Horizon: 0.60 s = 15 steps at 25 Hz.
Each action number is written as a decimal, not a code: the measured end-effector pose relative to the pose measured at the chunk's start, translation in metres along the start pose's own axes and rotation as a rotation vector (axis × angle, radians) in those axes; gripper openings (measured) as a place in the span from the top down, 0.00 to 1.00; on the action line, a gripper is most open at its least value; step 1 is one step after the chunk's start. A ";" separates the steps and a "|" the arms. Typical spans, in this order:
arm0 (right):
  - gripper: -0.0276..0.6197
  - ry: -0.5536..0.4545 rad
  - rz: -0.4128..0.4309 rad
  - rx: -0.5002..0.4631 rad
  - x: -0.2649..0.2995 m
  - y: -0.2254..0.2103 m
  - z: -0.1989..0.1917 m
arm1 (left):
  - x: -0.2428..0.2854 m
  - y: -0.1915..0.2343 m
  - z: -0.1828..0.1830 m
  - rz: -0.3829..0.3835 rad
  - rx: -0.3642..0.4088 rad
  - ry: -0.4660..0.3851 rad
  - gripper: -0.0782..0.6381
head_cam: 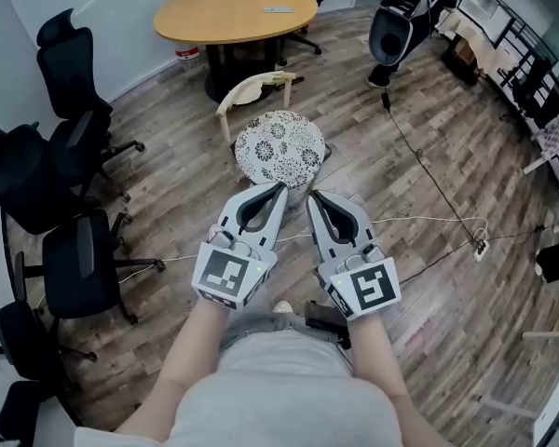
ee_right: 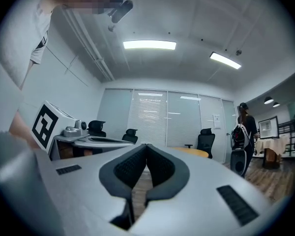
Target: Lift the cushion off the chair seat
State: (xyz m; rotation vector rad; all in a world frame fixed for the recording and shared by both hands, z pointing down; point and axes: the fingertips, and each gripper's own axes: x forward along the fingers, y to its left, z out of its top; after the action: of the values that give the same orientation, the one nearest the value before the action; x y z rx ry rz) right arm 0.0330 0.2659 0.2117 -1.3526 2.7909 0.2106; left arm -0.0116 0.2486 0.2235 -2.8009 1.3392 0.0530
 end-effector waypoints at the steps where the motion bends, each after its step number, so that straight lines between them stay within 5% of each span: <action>1: 0.92 -0.001 -0.002 0.004 -0.001 -0.003 -0.001 | 0.001 -0.002 -0.001 0.001 0.002 0.002 0.89; 15: 0.92 -0.005 0.020 0.021 0.022 -0.035 -0.014 | 0.041 0.016 -0.010 0.017 0.000 0.012 0.89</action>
State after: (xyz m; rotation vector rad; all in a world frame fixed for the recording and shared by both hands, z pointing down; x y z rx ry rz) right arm 0.0467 0.2253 0.2201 -1.3180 2.7950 0.1841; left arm 0.0018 0.2063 0.2312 -2.7944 1.3659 0.0369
